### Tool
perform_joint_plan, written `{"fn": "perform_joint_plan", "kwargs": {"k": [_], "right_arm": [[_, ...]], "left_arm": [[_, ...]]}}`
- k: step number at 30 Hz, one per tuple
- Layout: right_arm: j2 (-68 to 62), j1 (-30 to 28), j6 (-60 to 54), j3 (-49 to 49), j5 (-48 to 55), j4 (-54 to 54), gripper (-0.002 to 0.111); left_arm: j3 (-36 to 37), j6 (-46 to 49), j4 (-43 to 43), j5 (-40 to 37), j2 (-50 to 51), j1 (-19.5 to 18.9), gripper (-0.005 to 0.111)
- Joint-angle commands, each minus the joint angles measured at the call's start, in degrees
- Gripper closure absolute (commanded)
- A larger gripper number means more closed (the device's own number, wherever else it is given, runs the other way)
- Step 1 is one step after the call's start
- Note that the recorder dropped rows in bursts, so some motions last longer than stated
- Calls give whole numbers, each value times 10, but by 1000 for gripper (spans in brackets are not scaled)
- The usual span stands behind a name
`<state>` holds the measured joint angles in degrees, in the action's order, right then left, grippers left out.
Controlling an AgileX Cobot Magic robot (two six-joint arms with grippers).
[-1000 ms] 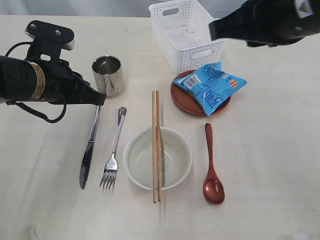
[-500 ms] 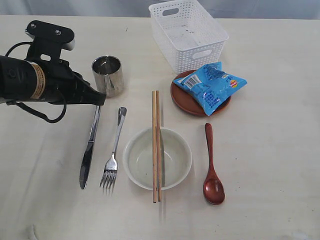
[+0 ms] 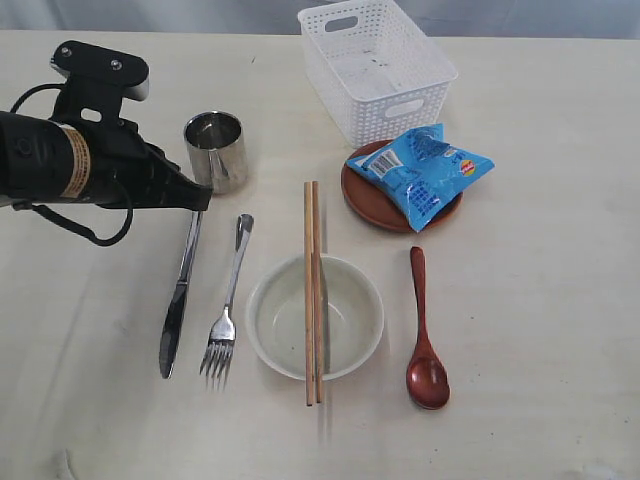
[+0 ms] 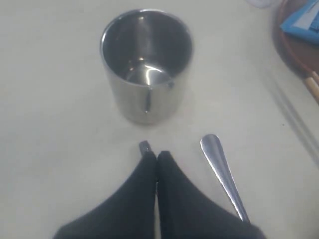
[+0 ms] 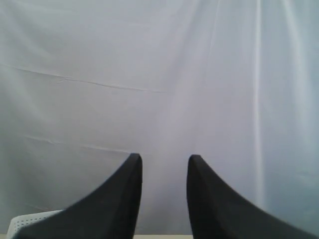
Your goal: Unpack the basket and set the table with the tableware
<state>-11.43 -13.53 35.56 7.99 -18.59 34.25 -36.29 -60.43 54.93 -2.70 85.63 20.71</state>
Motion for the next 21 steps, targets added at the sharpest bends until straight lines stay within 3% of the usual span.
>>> {"fn": "perform_joint_plan", "kwargs": {"k": [1,5,10,12,21], "right_arm": [[3,-4,4,-20,-6,2,78],[15,-4,-17,-44,7,-22,78],[37,-4,-180,-80,16,-277,78],[52,-4,-249,-80,74,-342,78],[102,-4,-308,-80,212,-323,78]], "left_arm": [[-1,3,0,-6,-3,-2,107],[-1,3,0,-6,-3,-2,107],[-1,3,0,-6,-3,-2,107],[-1,3,0,-6,-3,-2,107],[-1,3,0,-6,-3,-2,107]]}}
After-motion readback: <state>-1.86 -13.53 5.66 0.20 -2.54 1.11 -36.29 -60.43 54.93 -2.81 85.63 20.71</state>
